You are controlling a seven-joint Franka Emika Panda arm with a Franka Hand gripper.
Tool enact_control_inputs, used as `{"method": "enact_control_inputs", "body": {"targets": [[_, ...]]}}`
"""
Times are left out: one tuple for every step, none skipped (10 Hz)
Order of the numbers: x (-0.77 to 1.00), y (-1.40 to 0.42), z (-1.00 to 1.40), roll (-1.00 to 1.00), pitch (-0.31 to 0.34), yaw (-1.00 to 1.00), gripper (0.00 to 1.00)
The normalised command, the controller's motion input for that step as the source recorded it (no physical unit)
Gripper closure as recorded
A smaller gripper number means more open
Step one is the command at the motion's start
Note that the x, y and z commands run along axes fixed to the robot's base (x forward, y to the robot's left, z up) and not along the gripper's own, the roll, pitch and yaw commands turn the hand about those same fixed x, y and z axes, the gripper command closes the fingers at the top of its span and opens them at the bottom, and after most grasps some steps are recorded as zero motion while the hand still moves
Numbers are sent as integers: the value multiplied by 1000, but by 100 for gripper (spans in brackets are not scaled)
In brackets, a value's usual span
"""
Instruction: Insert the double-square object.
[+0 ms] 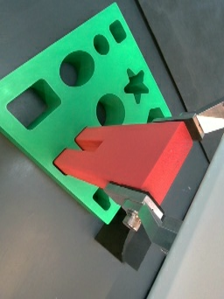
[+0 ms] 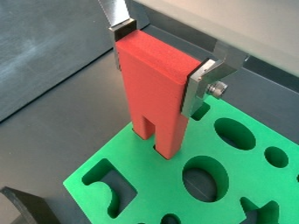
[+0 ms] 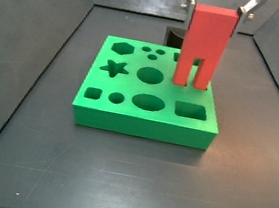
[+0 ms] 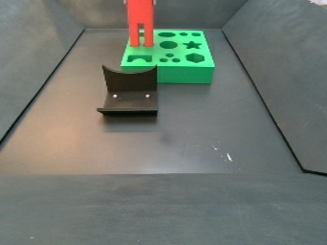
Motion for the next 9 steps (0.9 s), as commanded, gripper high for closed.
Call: {"method": "enact_control_inputs", "body": {"targets": [[71,0,-220,0,0,0,100],[63,0,-214,0,0,0,100],[40,0,-217,0,0,0,100],[54,0,-254,0,0,0,100],[89,0,-254,0,0,0,100],[163,0,-237,0,0,0,100],[274,0,-206,0,47,0,100],[346,0,-203,0,74,-20,100],[329,-20,-197,0,76,-37,100]]}}
